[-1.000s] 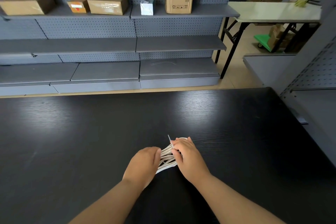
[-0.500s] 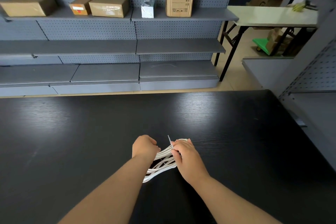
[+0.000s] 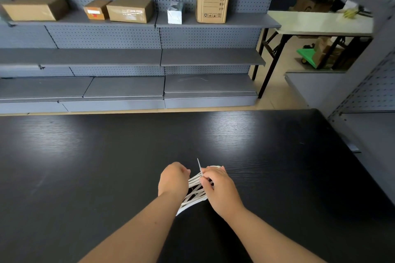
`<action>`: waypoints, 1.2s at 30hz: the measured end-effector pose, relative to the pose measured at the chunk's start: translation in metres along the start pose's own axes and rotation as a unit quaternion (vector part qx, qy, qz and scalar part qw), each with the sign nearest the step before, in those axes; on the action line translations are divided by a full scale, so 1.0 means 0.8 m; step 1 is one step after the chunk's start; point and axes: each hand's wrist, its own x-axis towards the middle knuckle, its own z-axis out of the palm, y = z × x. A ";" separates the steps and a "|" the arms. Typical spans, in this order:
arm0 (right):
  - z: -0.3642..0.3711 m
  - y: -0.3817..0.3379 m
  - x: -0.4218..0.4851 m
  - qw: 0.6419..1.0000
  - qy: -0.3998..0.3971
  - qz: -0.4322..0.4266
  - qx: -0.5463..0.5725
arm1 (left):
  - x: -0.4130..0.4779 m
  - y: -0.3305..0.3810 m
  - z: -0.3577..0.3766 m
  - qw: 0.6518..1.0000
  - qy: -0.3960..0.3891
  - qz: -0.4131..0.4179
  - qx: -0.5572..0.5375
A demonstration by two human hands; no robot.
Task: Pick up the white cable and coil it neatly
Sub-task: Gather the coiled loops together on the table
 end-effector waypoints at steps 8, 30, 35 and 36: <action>-0.005 -0.004 0.002 1.000 -0.020 0.015 -0.011 | 0.005 -0.002 0.002 0.997 -0.009 -0.071 0.017; -0.022 -0.018 0.020 0.995 -0.037 0.089 -0.008 | -0.016 -0.011 0.003 0.993 0.028 0.056 -0.103; -0.025 -0.023 0.021 0.996 -0.058 0.050 -0.042 | -0.008 -0.016 -0.005 0.996 -0.012 0.048 -0.080; -0.025 -0.024 0.019 0.994 -0.064 0.031 -0.077 | -0.008 -0.017 -0.005 0.996 -0.009 0.049 -0.077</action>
